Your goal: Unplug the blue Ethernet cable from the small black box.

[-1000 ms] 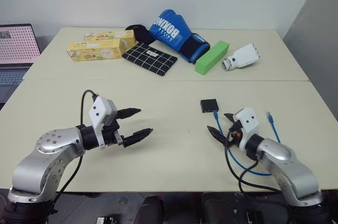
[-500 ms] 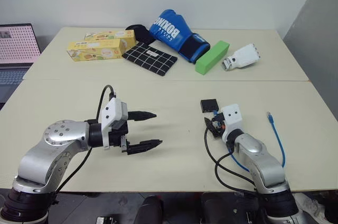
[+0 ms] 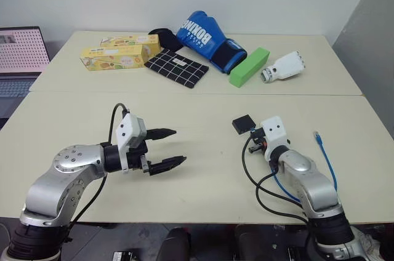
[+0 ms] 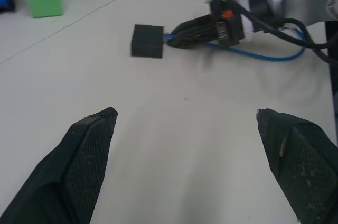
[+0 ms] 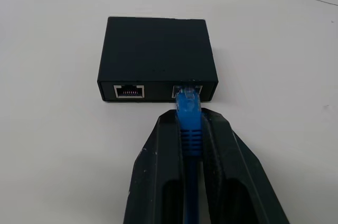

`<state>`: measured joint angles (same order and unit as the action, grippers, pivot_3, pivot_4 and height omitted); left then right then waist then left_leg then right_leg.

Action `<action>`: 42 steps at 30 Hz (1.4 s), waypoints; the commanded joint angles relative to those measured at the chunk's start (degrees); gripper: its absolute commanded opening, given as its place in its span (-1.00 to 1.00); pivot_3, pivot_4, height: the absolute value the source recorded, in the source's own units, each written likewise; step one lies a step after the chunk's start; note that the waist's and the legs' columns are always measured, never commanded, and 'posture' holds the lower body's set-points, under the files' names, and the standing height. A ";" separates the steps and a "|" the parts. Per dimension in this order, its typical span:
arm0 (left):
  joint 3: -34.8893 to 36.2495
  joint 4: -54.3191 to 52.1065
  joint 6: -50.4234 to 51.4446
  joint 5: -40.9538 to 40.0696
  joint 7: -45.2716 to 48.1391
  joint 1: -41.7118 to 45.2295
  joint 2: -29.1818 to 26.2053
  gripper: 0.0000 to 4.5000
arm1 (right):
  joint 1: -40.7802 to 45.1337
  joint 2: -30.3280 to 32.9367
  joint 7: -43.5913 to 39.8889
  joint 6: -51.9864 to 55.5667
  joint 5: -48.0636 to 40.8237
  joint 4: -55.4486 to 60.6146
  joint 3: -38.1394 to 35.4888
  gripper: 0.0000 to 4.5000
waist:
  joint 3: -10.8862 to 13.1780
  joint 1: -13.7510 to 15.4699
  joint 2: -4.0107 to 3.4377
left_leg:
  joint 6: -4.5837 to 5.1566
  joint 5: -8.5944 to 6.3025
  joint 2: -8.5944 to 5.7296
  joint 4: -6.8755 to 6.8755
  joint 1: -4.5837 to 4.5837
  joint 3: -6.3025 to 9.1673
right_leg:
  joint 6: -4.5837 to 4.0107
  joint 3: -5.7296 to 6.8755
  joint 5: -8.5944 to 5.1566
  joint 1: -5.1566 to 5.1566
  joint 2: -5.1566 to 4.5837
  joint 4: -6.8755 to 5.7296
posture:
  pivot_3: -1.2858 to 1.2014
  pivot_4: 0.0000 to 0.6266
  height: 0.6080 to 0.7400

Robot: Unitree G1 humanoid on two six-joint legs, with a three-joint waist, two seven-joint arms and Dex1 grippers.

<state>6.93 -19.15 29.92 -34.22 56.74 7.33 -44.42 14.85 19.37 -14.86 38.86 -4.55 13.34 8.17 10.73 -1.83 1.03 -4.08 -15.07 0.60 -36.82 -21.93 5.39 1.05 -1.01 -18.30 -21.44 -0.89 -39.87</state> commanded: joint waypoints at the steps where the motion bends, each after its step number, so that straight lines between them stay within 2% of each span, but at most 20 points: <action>1: 2.93 0.73 2.59 -3.71 -1.27 1.17 1.12 1.00 | 3.84 5.79 -9.35 -8.70 1.71 1.44 3.93 -0.92 | 0.02 -0.03 -0.04 | 0.00 0.00 0.00 0.00 -0.01 -0.01 | 0.00 0.00 0.00 -0.01 0.00 0.00 | 0.03 -0.52 1.00; 2: 3.19 0.79 3.60 -4.65 -1.41 1.28 1.25 1.00 | 4.53 7.00 -11.46 -11.13 1.96 1.49 4.99 -0.92 | 0.02 -0.04 -0.03 | 0.01 0.00 0.01 0.00 -0.01 -0.03 | 0.00 -0.01 0.00 -0.03 0.00 0.00 | 0.03 -0.52 1.00; 6: 6.12 0.76 13.51 -15.74 -1.46 2.92 1.53 1.00 | 11.04 13.49 -27.80 -38.45 5.22 0.29 13.37 -0.92 | 0.05 -0.48 -0.04 | 0.01 -0.01 0.09 0.02 -0.03 -0.02 | 0.00 0.01 0.00 -0.09 0.00 0.01 | 0.03 -0.52 1.00; 8: 7.03 1.51 15.77 -18.19 -2.70 3.78 2.10 1.00 | 13.58 14.38 -31.19 -45.90 6.38 -2.22 15.05 -0.92 | 0.05 -0.65 -0.03 | 0.01 -0.01 0.14 0.01 -0.02 -0.01 | 0.00 0.02 0.00 -0.07 -0.01 0.01 | 0.03 -0.52 1.00; 12: 7.70 2.43 18.75 -20.86 -5.10 4.48 3.46 1.00 | 19.27 13.39 -37.80 -53.44 4.79 -6.36 16.63 -0.92 | 0.04 -0.51 -0.02 | 0.00 0.00 0.11 -0.05 0.00 0.07 | 0.00 0.07 0.00 0.02 -0.09 0.00 | 0.03 -0.52 1.00; 22: 8.92 0.03 23.11 -28.32 -9.03 3.19 6.61 1.00 | 24.46 9.19 -43.09 -55.72 2.46 -9.75 15.54 -0.92 | 0.05 -0.02 0.01 | -0.02 0.01 0.18 -0.08 -0.04 0.15 | -0.01 0.04 0.00 0.03 -0.23 0.00 | 0.03 -0.52 1.00; 36: 9.85 1.28 26.64 -35.07 -12.07 2.66 7.35 1.00 | 27.15 8.22 -41.21 -58.11 5.01 -13.09 12.95 -0.92 | 0.05 -0.01 0.00 | -0.02 0.01 0.15 -0.09 -0.03 0.15 | -0.01 0.04 0.00 0.03 -0.23 -0.01 | 0.03 -0.52 1.00; 39: 10.00 2.33 27.69 -37.23 -12.66 3.22 7.77 0.78 | 27.51 8.18 -41.00 -58.95 5.86 -13.38 12.74 -0.92 | 0.05 -0.02 0.00 | -0.03 0.01 0.16 -0.09 -0.03 0.15 | -0.01 0.04 0.00 0.02 -0.23 0.00 | 0.03 -0.52 1.00; 42: 9.98 2.81 28.33 -37.96 -12.80 3.27 7.47 0.44 | 27.85 8.42 -40.75 -60.23 6.76 -13.69 12.84 -0.92 | 0.05 -0.02 0.01 | -0.02 0.01 0.15 -0.09 -0.03 0.15 | -0.01 0.04 0.00 0.02 -0.23 -0.01 | 0.03 -0.52 1.00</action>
<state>15.56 -15.86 57.75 -70.37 44.10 9.95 -36.65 41.63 27.74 -56.32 -19.50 1.72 -0.87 22.70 10.78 -1.85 1.03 -4.10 -15.06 0.75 -36.91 -21.97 5.55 1.04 -0.97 -18.29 -21.41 -1.12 -39.87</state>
